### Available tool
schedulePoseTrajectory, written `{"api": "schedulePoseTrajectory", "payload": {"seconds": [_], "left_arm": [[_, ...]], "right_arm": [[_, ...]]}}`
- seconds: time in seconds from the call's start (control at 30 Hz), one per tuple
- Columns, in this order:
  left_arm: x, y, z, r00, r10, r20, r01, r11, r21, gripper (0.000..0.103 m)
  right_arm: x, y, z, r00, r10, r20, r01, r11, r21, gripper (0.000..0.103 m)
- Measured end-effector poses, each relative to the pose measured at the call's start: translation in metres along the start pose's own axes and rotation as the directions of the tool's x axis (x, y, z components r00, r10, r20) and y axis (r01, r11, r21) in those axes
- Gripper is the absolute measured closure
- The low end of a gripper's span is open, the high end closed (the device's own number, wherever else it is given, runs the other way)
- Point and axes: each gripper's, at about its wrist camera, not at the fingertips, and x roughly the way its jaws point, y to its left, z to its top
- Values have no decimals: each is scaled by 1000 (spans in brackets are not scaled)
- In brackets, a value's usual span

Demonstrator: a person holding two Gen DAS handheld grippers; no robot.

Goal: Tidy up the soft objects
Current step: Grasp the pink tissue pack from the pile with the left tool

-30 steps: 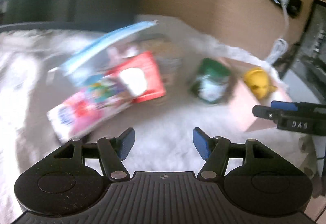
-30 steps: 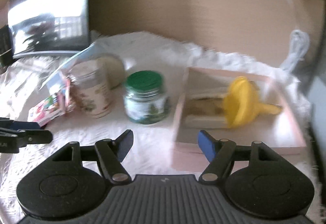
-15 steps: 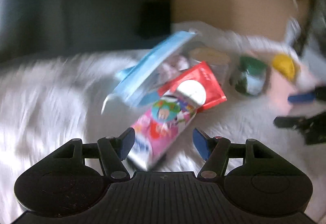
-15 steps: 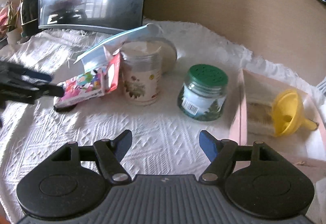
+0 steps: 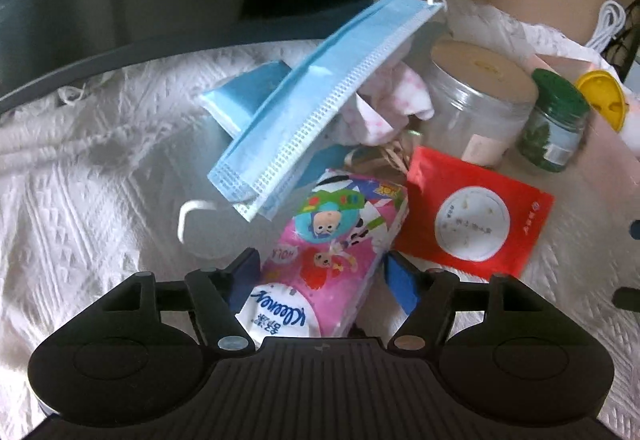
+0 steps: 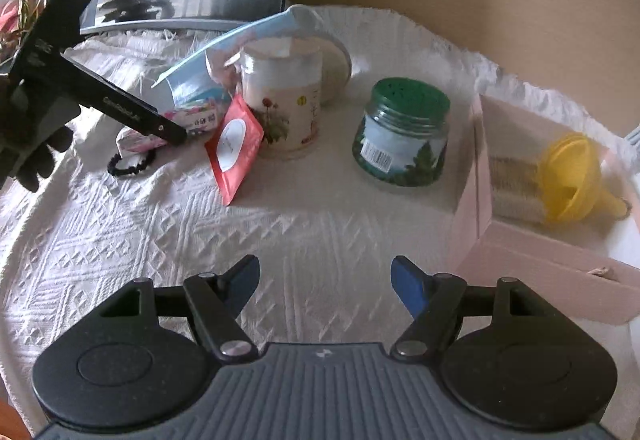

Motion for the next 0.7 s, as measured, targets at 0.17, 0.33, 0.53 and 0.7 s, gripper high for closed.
{"api": "schedulePoseTrajectory", "payload": {"seconds": [0.17,0.33,0.53,0.7], "left_arm": [[8,4,-1,999,9,-31,-9,1000,-24,27],[16,6,1,999,9,-44,-11,998,-63,33],[-9,2,-7,999,-48,2,48,989,-138,47],[-44,2,-22,993,-100,55,110,967,-230,61]], "right_arm": [[1,7,7,1000,18,22,-17,1000,-21,30],[-5,13,9,999,28,42,-26,999,-46,30],[1,8,6,999,26,29,-25,999,-34,30],[8,16,16,998,55,42,-53,998,-35,30]]}}
